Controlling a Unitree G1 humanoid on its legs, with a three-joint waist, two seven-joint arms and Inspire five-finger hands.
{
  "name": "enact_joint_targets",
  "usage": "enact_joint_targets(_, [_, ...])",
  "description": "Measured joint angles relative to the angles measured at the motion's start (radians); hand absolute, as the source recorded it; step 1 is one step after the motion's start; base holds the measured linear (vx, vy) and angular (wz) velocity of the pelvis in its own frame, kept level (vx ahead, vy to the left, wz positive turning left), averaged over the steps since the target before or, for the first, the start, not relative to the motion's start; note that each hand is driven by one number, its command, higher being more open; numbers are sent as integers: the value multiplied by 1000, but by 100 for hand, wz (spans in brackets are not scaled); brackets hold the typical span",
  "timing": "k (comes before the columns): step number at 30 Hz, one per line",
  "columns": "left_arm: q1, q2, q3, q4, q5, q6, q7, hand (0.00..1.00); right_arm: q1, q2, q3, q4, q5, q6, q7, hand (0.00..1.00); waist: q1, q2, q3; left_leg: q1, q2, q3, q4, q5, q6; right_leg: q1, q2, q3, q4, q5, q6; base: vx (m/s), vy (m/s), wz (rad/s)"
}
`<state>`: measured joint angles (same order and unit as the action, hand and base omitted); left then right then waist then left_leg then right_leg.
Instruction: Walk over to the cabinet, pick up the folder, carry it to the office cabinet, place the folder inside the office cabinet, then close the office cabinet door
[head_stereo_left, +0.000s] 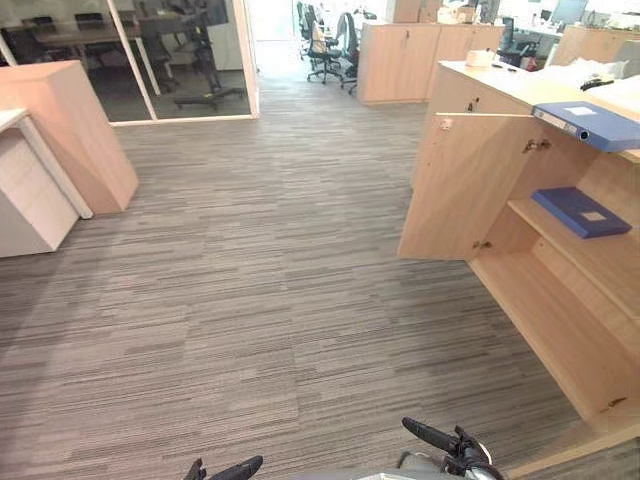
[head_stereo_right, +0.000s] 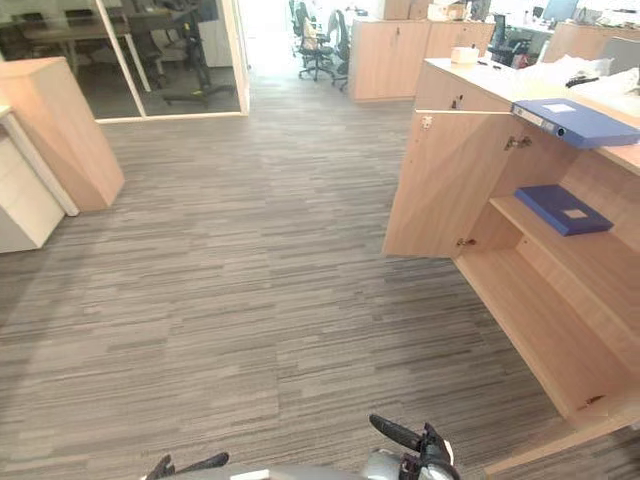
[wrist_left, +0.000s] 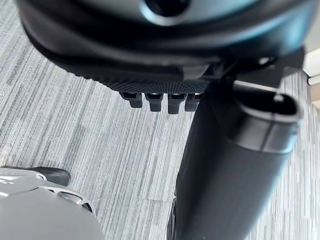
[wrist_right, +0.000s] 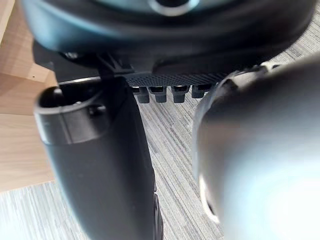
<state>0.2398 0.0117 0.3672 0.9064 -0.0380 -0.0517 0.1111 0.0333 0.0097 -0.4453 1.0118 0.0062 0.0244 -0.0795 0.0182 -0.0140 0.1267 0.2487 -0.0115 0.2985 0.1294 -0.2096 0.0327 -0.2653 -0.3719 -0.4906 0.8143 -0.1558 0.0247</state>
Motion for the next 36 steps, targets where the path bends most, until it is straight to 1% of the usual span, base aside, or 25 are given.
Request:
enact_joint_targets(2, [2, 2, 1, -17, -2, 0, 5, 100, 0, 8, 3, -2, 1, 7, -3, 100, 7, -17, 13, 37, 3, 28, -9, -28, -26, 12, 13, -113, -191, 50, -10, 191, -130, -36])
enact_joint_targets(3, [3, 3, 4, -22, -4, 0, 12, 100, 3, 13, 3, -2, 2, 12, -3, 100, 9, -27, 17, 65, 2, 42, -11, -53, -47, 26, 24, -166, -281, 96, -46, 305, -212, -53])
enact_joint_targets(4, [-1, -9, 3, -20, -5, 1, 14, 100, 5, 4, 3, -1, 4, 15, -2, 100, 11, -22, 14, 86, 18, 56, -10, -84, -58, 44, 52, -200, -289, 45, -158, 337, -226, -52])
enact_joint_targets(5, [-5, -21, 2, -17, -5, 3, 14, 100, 2, -6, 3, 0, 9, 15, 1, 100, 10, -4, 10, 88, 36, 66, -9, -93, -67, 41, 73, -202, -286, 31, -154, 339, -203, -44])
enact_joint_targets(6, [-18, -43, 4, -17, -5, 8, 11, 100, 0, -15, 1, -1, 17, 14, 4, 100, 4, 24, 3, 87, 70, 77, -9, -111, -77, 41, 125, -210, -296, -4, -140, 362, -215, -33])
enact_joint_targets(8, [-30, -55, 6, -16, 2, 11, 10, 100, 2, -10, -9, 5, 36, 15, 5, 100, 4, 39, -5, 90, 121, 78, 11, -139, -47, 51, 193, -218, -307, -55, -138, 386, -250, -26])
enact_joint_targets(9, [-41, -51, 10, -16, 2, 11, 3, 100, 4, -2, -14, 7, 38, 15, 6, 100, 0, 38, -9, 66, 175, 53, 110, -148, -56, 77, 241, -229, -333, -76, -144, 426, -338, -21])
enact_joint_targets(10, [-52, -46, 23, -16, -1, 12, -3, 100, 16, 7, -16, 12, 39, 15, 8, 100, 0, 27, -14, -13, 238, 14, 321, -145, -63, 114, 298, -221, -385, -74, -151, 422, -352, -25])
enact_joint_targets(11, [-54, -49, 42, -19, -1, 13, -6, 100, 22, 10, -16, 10, 38, 14, 9, 100, 0, 28, -13, -63, 272, -6, 447, -125, -67, 138, 328, -213, -412, -70, -159, 404, -337, -61])
enact_joint_targets(12, [-55, -59, 76, -24, -28, 13, -10, 100, 29, 9, -15, 5, 39, 14, 9, 100, 5, 39, -12, -156, 324, -60, 708, -51, -68, 184, 389, -175, -463, -65, -172, 358, -219, -104])
enact_joint_targets(13, [-53, -72, 94, -36, -49, 16, -10, 100, 30, 1, -16, 10, 39, 15, 9, 100, 19, 53, -9, -252, 351, -96, 934, -41, -78, 221, 439, -123, -500, -67, -168, 356, -156, -123])
enact_joint_targets(15, [-50, -69, 94, -43, -65, 17, -11, 100, 25, -3, -26, 37, 40, 15, 8, 100, 30, 51, 0, -342, 361, -104, 1080, -43, -77, 274, 474, -66, -549, -67, -166, 341, -35, -108])
enact_joint_targets(17, [-35, -51, 90, -66, -70, 18, -9, 100, 24, 5, -42, 54, 59, 27, 3, 100, 30, 24, 11, -439, 334, -102, 1049, -50, -75, 363, 491, 10, -624, -61, -152, 403, -23, -94])
enact_joint_targets(19, [-17, -48, 87, -84, -70, 17, -9, 100, 24, 9, -33, 57, 66, 31, 3, 100, 33, 13, 11, -479, 303, -118, 927, -62, -70, 395, 490, 58, -658, -50, -152, 300, 18, -84])
enact_joint_targets(22, [-11, -70, 91, -95, -71, 17, -7, 100, 10, -4, -5, 62, 74, 31, 4, 100, 48, 23, 23, -505, 216, -268, 535, -73, -89, 434, 486, 153, -679, -43, -153, 322, 113, -88])
enact_joint_targets(24, [-16, -73, 102, -95, -71, 17, -4, 100, 10, -1, 5, 62, 74, 31, 4, 100, 55, 17, 29, -506, 170, -365, 385, -61, -99, 459, 470, 182, -690, -52, -136, 317, 149, -55])
enact_joint_targets(26, [-21, -80, 126, -95, -72, 17, 5, 100, 13, 1, 9, 62, 74, 30, 4, 100, 54, 14, 29, -504, 145, -407, 303, -19, -105, 484, 448, 203, -692, -71, -102, 331, 190, -40])
enact_joint_targets(27, [-20, -87, 129, -89, -71, 17, 14, 100, 23, -2, 15, 56, 73, 28, 4, 100, 57, 21, 22, -504, 139, -411, 282, 19, -102, 498, 438, 218, -690, -86, -76, 369, 272, -44])
enact_joint_targets(29, [-19, -90, 135, -65, -72, 18, 16, 100, 27, -2, 18, 49, 73, 28, 4, 100, 63, 30, 5, -485, 130, -391, 274, 128, -123, 502, 409, 253, -662, -114, -27, 428, 350, -64])
enact_joint_targets(30, [-18, -85, 160, -53, -70, 17, 28, 100, 29, 12, 32, 42, 72, 28, 5, 100, 73, 4, -5, -459, 107, -328, 269, 113, -114, 473, 344, 283, -585, -147, 40, 372, 337, -86])
enact_joint_targets(31, [-21, -85, 164, -50, -72, 17, 40, 100, 28, 15, 33, 33, 72, 28, 12, 100, 77, -2, -8, -434, 95, -293, 255, 97, -94, 439, 307, 289, -517, -154, 73, 345, 331, -88])
enact_joint_targets(32, [-23, -83, 164, -47, -71, 17, 44, 100, 28, 20, 33, 22, 73, 28, 14, 100, 79, -5, -9, -414, 86, -267, 244, 90, -84, 417, 284, 288, -465, -154, 75, 230, 272, -86])
enact_joint_targets(34, [-28, -71, 157, -26, -70, 16, 55, 100, 22, 28, 30, 1, 72, 27, 22, 100, 83, -12, -13, -320, 49, -180, 194, 68, -49, 323, 166, 239, -199, -143, 59, 261, 344, -87])
enact_joint_targets(35, [-29, -65, 152, -17, -70, 16, 56, 100, 20, 28, 30, 0, 72, 26, 26, 100, 79, -14, -15, -299, 40, -165, 185, 63, -40, 305, 131, 208, -139, -132, 39, 216, 282, -61])
enact_joint_targets(36, [-35, -55, 140, -4, -70, 16, 58, 100, 21, 28, 31, -1, 66, 12, 27, 100, 74, -14, -16, -255, 29, -143, 165, 55, -29, 291, 65, 119, -50, -105, -13, 158, 186, -44])
